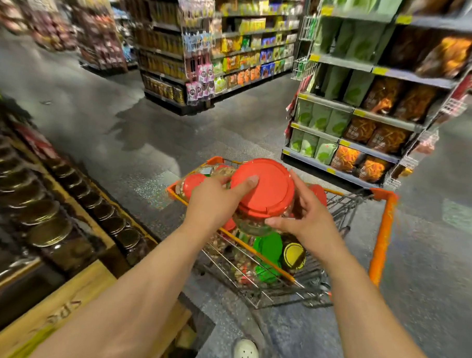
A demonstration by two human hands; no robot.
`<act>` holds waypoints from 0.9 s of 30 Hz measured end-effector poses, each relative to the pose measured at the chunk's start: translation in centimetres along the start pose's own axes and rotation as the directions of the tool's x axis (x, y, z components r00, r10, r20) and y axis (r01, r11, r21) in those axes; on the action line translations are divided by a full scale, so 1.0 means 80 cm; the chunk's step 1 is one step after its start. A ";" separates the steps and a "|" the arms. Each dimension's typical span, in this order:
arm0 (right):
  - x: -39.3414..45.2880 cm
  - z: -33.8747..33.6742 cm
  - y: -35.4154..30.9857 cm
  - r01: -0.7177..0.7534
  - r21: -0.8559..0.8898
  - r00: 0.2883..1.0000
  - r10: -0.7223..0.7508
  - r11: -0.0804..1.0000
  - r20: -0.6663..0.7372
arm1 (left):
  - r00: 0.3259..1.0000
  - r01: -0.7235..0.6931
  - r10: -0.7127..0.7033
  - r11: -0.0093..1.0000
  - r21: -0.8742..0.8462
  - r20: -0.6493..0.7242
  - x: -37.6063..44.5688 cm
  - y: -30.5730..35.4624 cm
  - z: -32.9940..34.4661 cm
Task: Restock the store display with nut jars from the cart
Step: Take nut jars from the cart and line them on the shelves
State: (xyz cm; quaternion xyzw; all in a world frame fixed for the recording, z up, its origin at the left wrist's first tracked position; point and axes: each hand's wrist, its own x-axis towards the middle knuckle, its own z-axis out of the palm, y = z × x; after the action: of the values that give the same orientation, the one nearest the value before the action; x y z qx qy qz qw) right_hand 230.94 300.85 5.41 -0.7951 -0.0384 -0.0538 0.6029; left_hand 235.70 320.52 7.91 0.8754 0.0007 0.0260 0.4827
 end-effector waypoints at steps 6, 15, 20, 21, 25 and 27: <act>-0.061 0.050 -0.078 0.092 0.023 0.995 -0.091 0.995 -0.048 | 0.991 -0.044 0.048 0.998 0.033 -0.122 -0.082 0.005 -0.083; -0.115 0.087 -0.137 0.187 0.120 0.981 -0.191 0.975 0.024 | 0.966 -0.067 0.056 0.997 -0.033 -0.252 -0.189 0.019 -0.157; -0.139 0.098 -0.166 0.192 0.182 0.967 -0.217 0.964 0.130 | 0.915 -0.070 0.032 0.994 -0.082 -0.402 -0.251 0.026 -0.182; -0.145 0.100 -0.170 0.187 0.195 0.964 -0.217 0.963 0.150 | 0.904 -0.063 0.017 0.994 -0.092 -0.428 -0.263 0.028 -0.186; -0.174 0.111 -0.180 0.176 0.238 0.938 -0.236 0.955 0.255 | 0.867 -0.012 -0.056 0.991 -0.134 -0.496 -0.314 0.026 -0.192; -0.187 0.116 -0.180 0.167 0.254 0.918 -0.244 0.953 0.313 | 0.847 0.005 -0.104 0.982 -0.188 -0.521 -0.341 0.017 -0.190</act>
State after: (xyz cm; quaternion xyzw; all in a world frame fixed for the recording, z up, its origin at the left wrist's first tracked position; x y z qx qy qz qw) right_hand 214.67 313.75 14.74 -0.7114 -0.2318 0.0260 0.6630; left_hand 207.75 331.93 15.91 0.7870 0.1560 0.2521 0.5411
